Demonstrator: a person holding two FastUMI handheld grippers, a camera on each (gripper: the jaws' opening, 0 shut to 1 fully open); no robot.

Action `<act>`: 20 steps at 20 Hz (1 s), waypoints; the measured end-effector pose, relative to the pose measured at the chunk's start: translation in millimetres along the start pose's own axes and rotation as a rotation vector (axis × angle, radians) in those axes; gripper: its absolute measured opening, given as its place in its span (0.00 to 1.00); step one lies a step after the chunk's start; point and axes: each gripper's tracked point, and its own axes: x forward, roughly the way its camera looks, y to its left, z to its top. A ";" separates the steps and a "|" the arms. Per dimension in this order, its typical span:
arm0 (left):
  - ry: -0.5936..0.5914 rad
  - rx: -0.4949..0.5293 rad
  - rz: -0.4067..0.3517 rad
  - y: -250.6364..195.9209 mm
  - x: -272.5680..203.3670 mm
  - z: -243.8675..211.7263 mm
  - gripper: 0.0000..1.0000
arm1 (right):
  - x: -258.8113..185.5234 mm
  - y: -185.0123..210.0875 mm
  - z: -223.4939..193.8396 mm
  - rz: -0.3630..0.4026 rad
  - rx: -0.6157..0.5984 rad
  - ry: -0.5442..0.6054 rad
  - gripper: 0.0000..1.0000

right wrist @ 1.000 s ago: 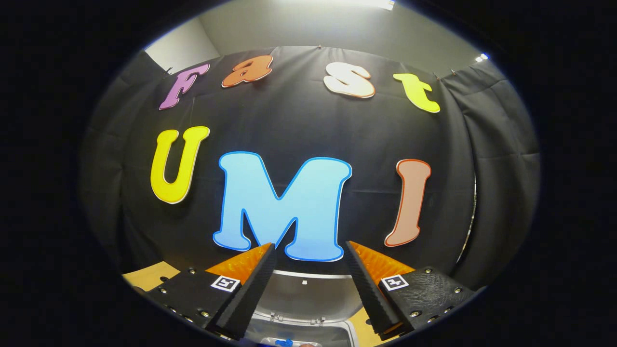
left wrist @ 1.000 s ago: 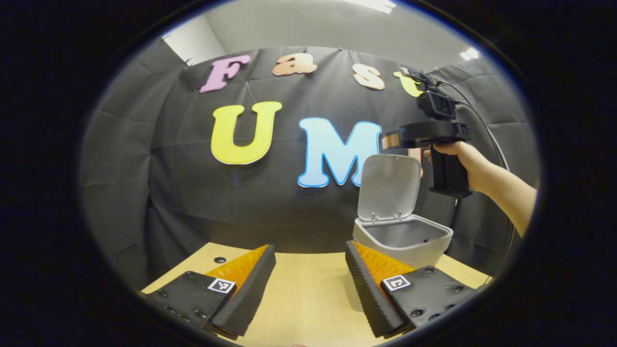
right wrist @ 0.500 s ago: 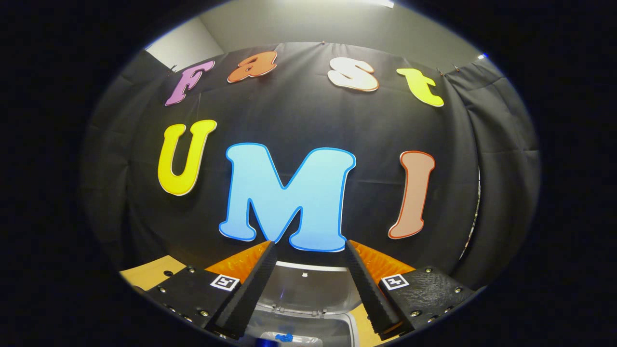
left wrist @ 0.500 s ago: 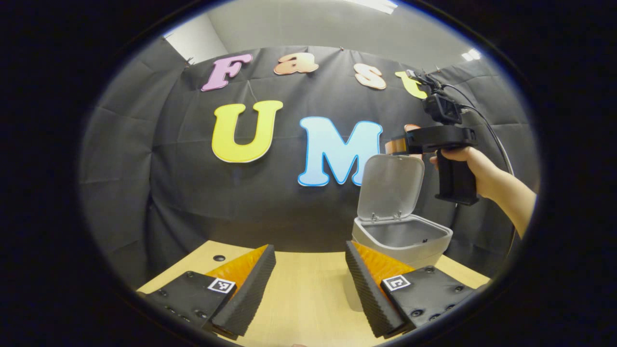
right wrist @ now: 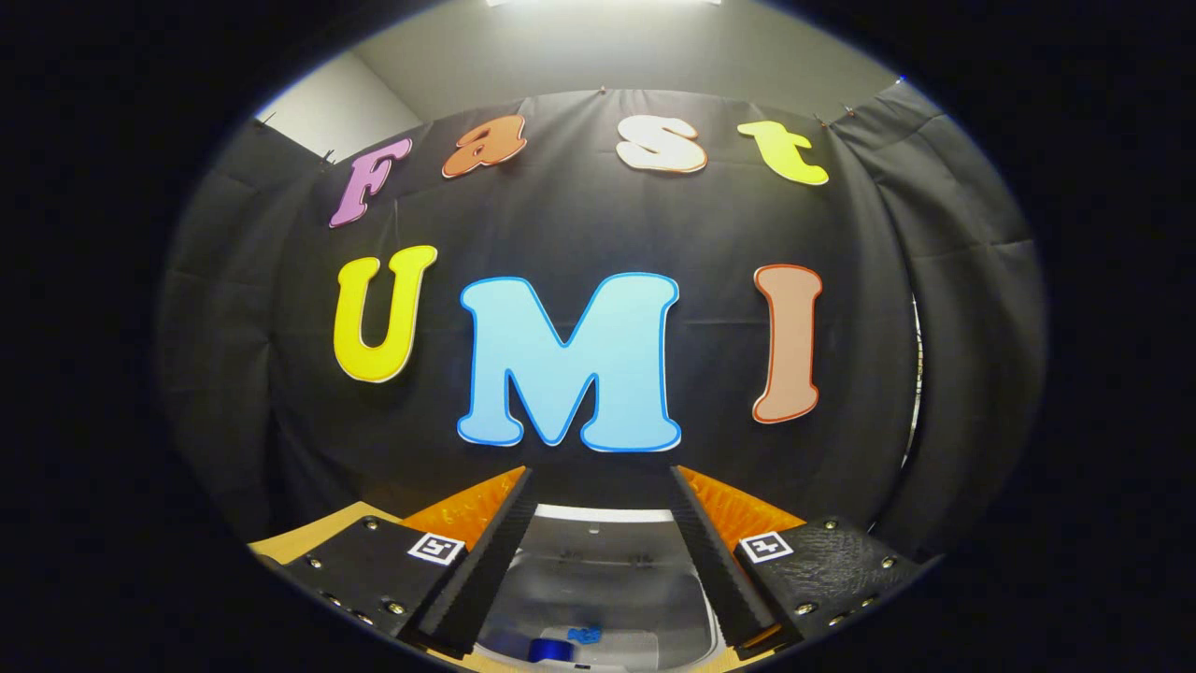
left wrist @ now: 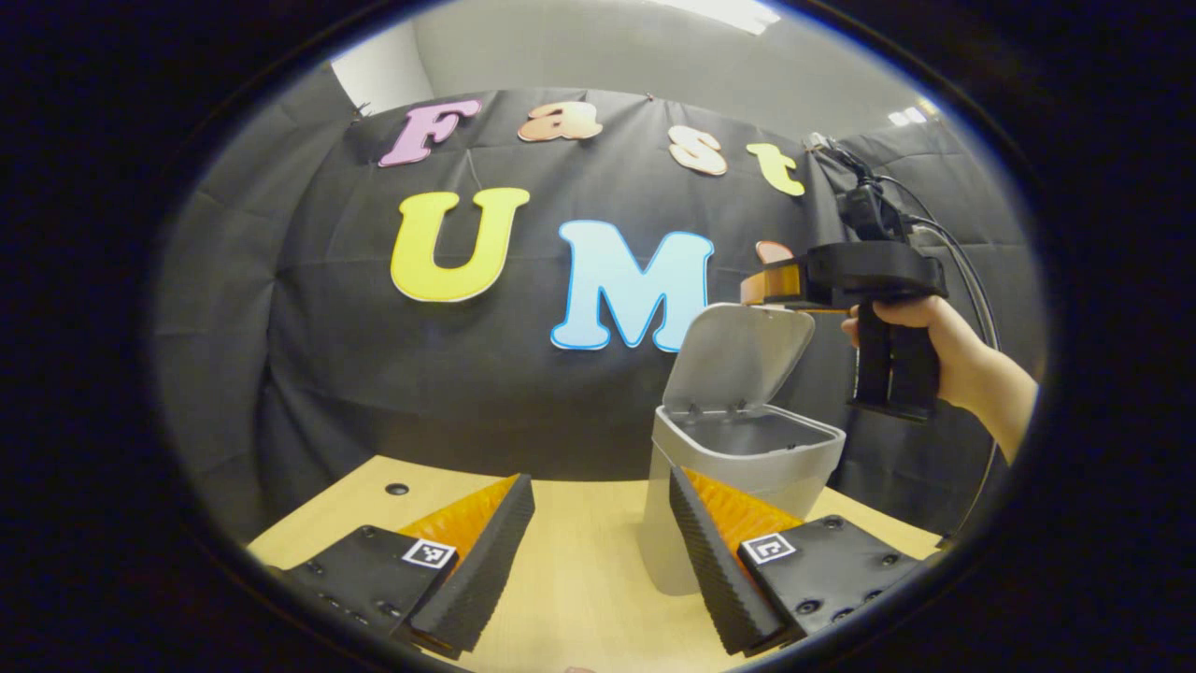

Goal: Press the lid of the desktop garbage bin to open it, pick up the crumpled paper on the desktop and throw it into the bin, then pick up the pop can on the desktop and drop it into the bin, and finally close the garbage bin lid.

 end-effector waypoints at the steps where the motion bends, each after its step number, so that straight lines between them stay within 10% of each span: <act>1: -0.004 0.004 0.007 1.5 -3.9 2.6 0.95 | -5.2 1.3 -4.4 0.002 0.004 0.012 0.92; 20: -0.017 0.052 0.103 3.6 -33.5 6.2 0.95 | -16.7 11.2 -123.0 0.044 0.026 0.178 0.92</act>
